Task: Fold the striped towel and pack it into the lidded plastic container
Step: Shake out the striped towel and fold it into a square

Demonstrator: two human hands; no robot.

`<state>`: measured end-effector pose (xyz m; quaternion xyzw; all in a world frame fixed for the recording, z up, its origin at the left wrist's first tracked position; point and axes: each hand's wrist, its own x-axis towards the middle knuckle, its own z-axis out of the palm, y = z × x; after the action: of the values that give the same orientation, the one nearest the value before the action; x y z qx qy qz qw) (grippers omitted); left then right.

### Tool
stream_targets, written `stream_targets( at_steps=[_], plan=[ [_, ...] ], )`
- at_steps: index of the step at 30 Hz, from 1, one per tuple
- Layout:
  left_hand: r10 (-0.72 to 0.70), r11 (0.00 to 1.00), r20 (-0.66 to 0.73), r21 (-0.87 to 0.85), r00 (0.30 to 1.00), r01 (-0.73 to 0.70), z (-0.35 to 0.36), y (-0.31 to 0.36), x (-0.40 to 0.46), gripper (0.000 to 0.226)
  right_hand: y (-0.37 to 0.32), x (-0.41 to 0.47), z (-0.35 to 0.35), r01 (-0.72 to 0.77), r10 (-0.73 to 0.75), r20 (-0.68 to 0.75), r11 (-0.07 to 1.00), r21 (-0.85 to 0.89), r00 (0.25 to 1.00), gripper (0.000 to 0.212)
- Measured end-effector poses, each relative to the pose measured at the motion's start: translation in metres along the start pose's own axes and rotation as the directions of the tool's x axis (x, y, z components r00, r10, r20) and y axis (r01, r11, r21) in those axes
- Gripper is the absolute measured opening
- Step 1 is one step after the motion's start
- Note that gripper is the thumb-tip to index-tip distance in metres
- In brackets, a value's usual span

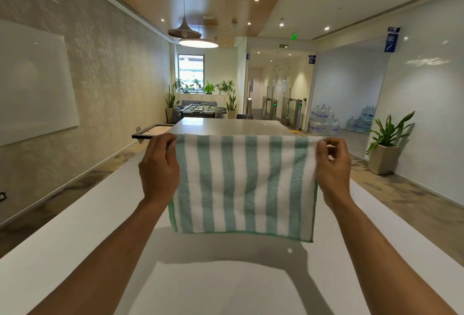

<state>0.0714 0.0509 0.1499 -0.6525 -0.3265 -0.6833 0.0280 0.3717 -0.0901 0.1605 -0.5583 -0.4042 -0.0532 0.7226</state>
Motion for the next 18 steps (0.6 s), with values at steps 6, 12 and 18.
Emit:
stream_targets(
  at_steps=[6,12,18],
  plan=[
    [-0.237,0.956,0.084,-0.158,0.968,0.248,0.000,-0.006,-0.005,0.004,0.001,-0.001,0.001,-0.029,0.029,0.031,1.000,0.009,0.999,0.007],
    [-0.519,0.794,0.156,-0.278,0.841,0.541,0.000,-0.015,0.005,0.008,0.003,-0.003,-0.002,-0.049,0.049,0.027,0.999,0.005,0.998,0.006],
    [-0.577,0.644,0.279,-0.423,0.768,0.638,-0.002,-0.022,0.003,0.023,-0.001,-0.006,-0.002,-0.063,0.063,0.005,0.998,0.021,0.998,0.008]
  ],
)
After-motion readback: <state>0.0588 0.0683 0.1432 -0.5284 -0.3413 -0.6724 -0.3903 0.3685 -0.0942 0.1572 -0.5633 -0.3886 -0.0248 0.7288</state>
